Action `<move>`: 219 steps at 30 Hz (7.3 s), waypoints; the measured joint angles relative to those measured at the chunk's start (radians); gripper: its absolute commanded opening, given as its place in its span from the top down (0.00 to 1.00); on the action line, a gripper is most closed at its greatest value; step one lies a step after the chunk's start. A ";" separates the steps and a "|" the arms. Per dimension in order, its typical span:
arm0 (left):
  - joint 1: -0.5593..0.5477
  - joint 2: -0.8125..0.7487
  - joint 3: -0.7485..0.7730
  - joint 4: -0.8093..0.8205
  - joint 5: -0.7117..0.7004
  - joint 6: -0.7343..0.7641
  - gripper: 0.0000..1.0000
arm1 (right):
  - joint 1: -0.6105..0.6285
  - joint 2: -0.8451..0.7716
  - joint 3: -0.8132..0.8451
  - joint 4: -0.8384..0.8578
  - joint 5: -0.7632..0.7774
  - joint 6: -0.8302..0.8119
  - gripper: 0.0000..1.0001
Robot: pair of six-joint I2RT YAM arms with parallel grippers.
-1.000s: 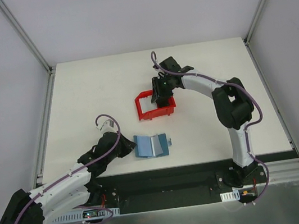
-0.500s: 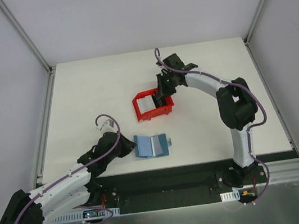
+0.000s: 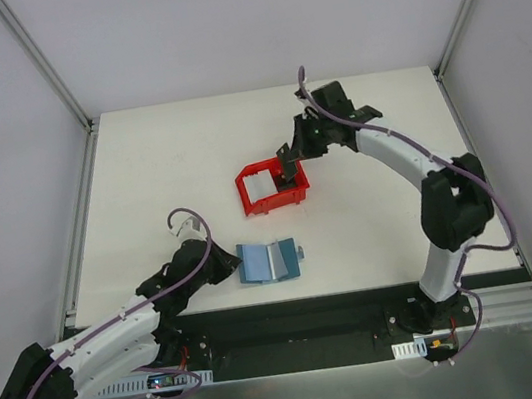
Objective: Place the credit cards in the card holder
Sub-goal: Pick up the credit card from the storage box, then insert the credit card into the card holder, then turn over the card slot in the card holder.
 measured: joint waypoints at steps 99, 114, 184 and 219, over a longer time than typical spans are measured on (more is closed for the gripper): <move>0.000 -0.021 -0.142 0.080 -0.019 -0.150 1.00 | 0.472 -0.118 -0.901 0.971 0.026 0.713 0.75; -0.001 -0.021 -0.142 0.082 -0.015 -0.153 1.00 | 0.511 -0.213 -0.787 0.600 0.149 0.534 0.61; -0.008 -0.080 -0.030 0.029 0.037 -0.043 1.00 | 0.628 -0.165 -0.462 0.181 0.309 0.309 0.33; -0.013 -0.081 -0.030 0.015 0.036 -0.044 1.00 | 0.663 -0.088 -0.375 0.079 0.397 0.293 0.37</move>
